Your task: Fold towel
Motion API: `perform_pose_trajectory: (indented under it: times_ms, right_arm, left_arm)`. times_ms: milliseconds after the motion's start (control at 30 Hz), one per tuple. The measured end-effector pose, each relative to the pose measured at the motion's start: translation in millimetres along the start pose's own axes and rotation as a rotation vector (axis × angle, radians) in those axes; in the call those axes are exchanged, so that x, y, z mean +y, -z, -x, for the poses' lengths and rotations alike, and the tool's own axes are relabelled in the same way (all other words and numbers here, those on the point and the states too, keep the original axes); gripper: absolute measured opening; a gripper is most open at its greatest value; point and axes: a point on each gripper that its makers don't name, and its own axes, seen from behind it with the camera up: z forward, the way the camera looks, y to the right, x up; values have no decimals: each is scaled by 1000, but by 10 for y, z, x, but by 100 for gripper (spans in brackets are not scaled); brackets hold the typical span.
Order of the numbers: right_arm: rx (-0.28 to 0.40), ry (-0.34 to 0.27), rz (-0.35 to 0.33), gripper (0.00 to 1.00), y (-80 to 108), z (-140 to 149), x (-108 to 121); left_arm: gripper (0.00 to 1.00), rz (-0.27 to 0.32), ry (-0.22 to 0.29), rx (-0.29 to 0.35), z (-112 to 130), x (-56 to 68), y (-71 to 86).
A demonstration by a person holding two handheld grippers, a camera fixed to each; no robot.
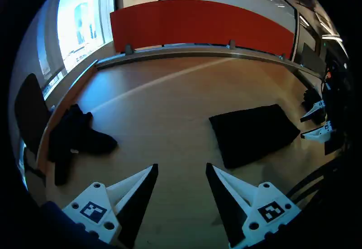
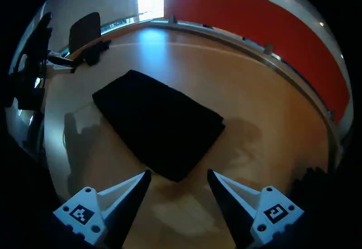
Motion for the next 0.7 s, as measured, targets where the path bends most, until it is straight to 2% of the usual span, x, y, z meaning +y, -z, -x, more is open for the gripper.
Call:
perform_pose_trajectory:
  times_ms: [267, 467, 633, 700]
  right_arm:
    - [-33, 41, -17, 71, -81, 98, -13]
    - [-44, 31, -39, 47, -114, 101, -29]
    - [-42, 38, -54, 42, -119, 83, -50]
    - [-42, 47, -59, 32, -117, 79, -62]
  left_arm:
    - [78, -7, 12, -12, 75, -23, 25]
    - [78, -7, 18, -15, 95, -16, 31]
    - [78, -6, 17, -19, 112, -9, 25]
    - [78, -6, 17, -21, 119, -7, 22]
